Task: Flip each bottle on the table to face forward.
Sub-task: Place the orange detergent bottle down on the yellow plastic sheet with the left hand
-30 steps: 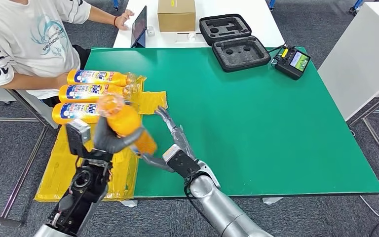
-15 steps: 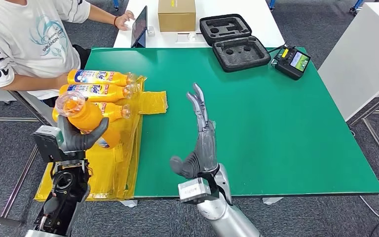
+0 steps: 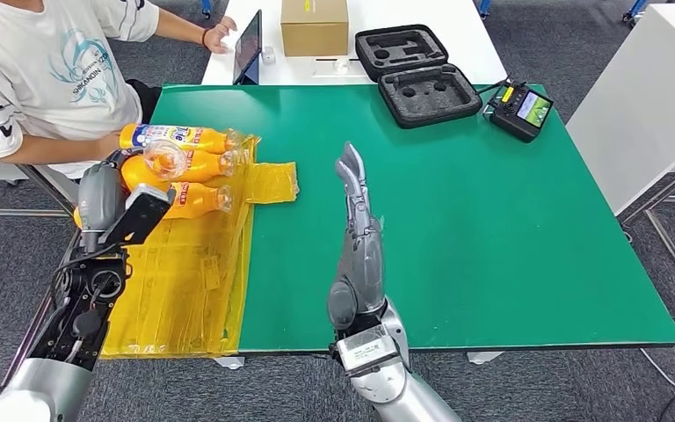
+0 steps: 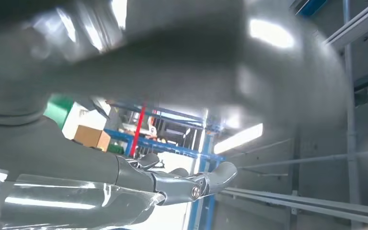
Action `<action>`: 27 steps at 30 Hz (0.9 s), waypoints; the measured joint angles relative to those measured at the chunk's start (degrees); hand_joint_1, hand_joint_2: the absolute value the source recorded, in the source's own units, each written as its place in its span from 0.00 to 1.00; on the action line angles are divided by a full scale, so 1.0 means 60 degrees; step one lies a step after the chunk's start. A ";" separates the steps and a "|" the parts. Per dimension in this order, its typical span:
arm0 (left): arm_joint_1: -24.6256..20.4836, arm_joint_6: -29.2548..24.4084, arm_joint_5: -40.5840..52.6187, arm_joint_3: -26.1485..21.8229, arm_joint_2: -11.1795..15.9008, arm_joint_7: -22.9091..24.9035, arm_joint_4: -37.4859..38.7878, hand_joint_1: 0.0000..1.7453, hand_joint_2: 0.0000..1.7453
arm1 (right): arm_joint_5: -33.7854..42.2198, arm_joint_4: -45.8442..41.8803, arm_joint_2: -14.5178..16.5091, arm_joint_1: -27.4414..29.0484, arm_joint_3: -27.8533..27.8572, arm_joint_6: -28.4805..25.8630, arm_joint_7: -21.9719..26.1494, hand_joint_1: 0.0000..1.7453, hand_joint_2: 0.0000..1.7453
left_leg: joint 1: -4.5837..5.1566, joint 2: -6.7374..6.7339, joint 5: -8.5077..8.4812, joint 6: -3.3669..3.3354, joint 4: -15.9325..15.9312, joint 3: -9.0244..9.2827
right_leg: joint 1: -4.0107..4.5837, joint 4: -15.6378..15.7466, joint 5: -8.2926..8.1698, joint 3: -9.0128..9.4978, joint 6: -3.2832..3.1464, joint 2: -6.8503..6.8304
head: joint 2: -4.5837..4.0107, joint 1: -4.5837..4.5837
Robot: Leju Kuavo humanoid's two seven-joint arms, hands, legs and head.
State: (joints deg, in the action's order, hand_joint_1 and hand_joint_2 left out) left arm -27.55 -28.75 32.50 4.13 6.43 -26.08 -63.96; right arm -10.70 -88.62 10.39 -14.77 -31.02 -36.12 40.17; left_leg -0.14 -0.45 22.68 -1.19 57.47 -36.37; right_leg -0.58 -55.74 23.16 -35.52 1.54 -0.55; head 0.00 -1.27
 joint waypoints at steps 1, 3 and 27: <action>-0.0057 0.0135 0.0326 0.0058 0.0035 0.0164 0.0085 1.00 1.00 | 0.0047 0.0000 0.0003 -0.0001 0.0001 0.0084 0.0000 0.00 1.00 | 0.0001 0.0002 0.0001 0.0000 0.0000 -0.0001 | 0.0000 0.0001 0.0001 -0.0001 0.0000 -0.0002 | 0.0000 0.0000; -0.0234 0.0686 0.1232 0.0251 0.0118 0.0599 0.0324 1.00 1.00 | 0.0159 0.0005 0.0020 -0.0013 0.0004 0.0367 0.0000 0.00 1.00 | 0.0001 0.0005 0.0002 -0.0001 0.0000 -0.0004 | -0.0001 0.0002 0.0001 -0.0002 0.0000 -0.0006 | 0.0000 0.0000; -0.1619 0.4341 0.4697 0.2828 0.0451 0.1144 0.4449 1.00 1.00 | 0.0585 0.0845 0.0333 -0.0279 -0.0015 0.1822 -0.0005 0.00 1.00 | 0.0000 0.0006 0.0003 0.0000 -0.0005 0.0005 | -0.0001 0.0000 0.0002 0.0020 0.0000 -0.0006 | 0.0000 0.0000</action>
State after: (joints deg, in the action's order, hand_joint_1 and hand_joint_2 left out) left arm -37.27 -2.70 60.67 21.10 9.14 -19.21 -37.27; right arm -7.19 -83.55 12.39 -16.45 -31.10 -25.19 40.14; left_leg -0.14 -0.42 22.70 -1.19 57.43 -36.34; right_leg -0.58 -55.74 23.17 -35.40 1.54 -0.58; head 0.00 -1.27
